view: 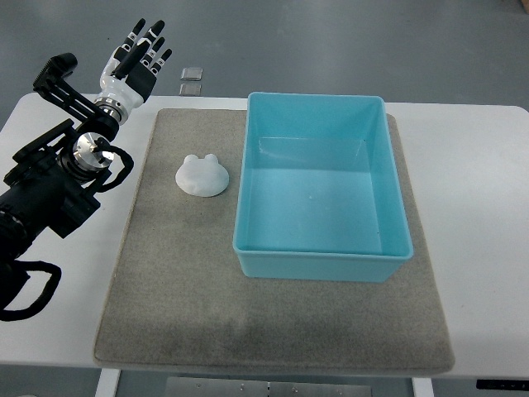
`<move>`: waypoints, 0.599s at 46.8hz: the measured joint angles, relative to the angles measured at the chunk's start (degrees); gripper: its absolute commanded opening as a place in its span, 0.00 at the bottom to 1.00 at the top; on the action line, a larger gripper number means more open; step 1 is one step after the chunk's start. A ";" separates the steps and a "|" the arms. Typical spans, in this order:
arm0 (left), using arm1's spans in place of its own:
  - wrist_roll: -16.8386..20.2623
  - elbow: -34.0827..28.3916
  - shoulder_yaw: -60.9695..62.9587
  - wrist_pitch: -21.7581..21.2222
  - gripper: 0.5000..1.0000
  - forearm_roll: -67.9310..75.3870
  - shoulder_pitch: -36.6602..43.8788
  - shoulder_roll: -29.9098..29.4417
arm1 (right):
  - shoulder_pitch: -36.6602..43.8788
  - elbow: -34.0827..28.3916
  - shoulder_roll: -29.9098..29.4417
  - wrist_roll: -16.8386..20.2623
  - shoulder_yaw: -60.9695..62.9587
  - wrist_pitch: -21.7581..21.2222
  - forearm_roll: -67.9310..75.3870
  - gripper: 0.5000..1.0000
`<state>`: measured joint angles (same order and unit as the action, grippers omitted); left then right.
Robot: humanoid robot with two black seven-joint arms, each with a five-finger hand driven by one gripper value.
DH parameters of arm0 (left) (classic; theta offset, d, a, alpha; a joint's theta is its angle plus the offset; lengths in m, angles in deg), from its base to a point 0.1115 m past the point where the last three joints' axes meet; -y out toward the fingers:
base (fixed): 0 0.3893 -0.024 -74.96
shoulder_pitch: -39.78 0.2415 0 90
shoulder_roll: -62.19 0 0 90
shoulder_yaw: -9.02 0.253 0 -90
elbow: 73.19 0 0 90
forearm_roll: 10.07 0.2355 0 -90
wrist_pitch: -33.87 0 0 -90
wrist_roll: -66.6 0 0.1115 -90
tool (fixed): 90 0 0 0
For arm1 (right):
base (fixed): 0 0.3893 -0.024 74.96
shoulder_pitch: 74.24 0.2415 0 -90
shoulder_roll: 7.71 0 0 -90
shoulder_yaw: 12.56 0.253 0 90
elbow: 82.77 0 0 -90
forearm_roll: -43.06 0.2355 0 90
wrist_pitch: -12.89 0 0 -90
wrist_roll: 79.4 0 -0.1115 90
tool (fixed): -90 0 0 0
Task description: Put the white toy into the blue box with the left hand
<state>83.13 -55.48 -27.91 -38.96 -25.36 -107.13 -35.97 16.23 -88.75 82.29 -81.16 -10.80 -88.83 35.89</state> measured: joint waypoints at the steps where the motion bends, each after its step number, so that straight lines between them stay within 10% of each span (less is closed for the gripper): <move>1: 0.00 0.01 0.01 0.02 0.99 0.00 0.00 -0.01 | -0.01 0.00 0.00 0.00 0.00 0.00 0.00 0.87; 28: 0.00 1.49 1.28 0.15 0.98 3.30 -0.39 -0.73 | -0.04 0.00 0.00 0.00 0.00 0.00 -0.02 0.87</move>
<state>83.12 -53.98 -26.63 -38.81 -22.06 -107.52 -36.70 16.20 -88.75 82.29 -81.16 -10.80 -88.83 35.88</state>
